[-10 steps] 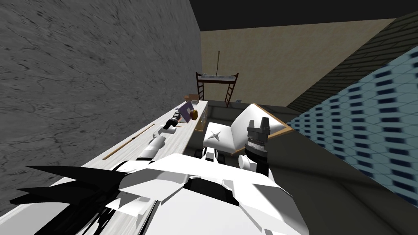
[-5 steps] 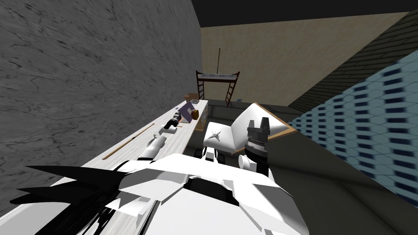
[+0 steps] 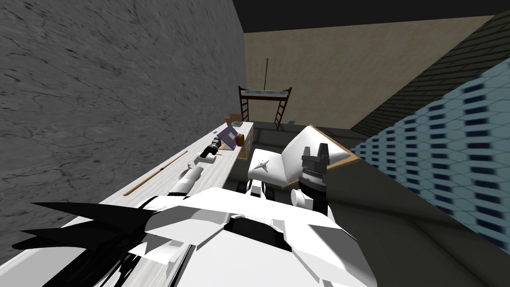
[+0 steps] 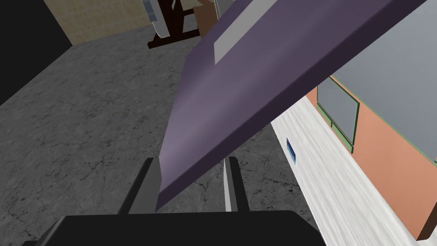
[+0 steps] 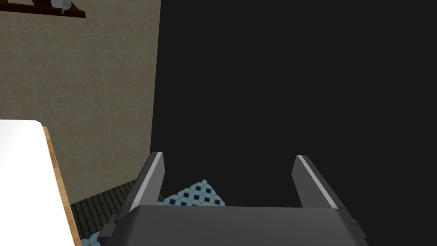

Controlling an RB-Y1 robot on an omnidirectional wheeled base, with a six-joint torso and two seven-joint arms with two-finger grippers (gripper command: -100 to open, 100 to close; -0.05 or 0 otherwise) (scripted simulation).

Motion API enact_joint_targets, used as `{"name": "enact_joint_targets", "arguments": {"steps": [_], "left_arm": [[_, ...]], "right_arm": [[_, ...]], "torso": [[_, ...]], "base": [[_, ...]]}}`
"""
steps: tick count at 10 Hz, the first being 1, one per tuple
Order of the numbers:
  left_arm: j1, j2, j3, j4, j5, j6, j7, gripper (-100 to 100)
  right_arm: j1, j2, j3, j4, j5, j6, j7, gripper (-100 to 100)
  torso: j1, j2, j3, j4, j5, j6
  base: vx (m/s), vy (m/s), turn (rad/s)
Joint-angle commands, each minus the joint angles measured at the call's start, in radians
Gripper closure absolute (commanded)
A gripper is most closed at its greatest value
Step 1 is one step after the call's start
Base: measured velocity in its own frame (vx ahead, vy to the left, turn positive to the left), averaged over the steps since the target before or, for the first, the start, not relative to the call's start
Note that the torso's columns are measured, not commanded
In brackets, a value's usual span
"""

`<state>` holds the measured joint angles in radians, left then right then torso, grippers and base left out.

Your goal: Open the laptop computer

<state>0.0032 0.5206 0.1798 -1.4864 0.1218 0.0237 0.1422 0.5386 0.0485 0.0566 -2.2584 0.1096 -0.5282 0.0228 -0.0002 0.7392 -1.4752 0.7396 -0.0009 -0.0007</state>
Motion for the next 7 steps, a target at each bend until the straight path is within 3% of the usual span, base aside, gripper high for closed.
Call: {"name": "enact_joint_targets", "arguments": {"steps": [1,7], "left_arm": [[-0.002,0.001,-0.005,-0.01,0.024,0.015,0.024,100],[-0.002,0.001,-0.005,-0.01,0.024,0.015,0.024,100]], "right_arm": [[0.0,0.0,0.0,0.0,0.0,0.0,0.0,0],[0.0,0.0,0.0,0.0,0.0,0.0,0.0,0]], "torso": [[0.0,0.0,0.0,0.0,0.0,0.001],[-0.001,0.0,0.0,0.0,0.0,0.001]], "base": [[0.014,0.011,0.046],[0.004,0.003,0.012]]}}
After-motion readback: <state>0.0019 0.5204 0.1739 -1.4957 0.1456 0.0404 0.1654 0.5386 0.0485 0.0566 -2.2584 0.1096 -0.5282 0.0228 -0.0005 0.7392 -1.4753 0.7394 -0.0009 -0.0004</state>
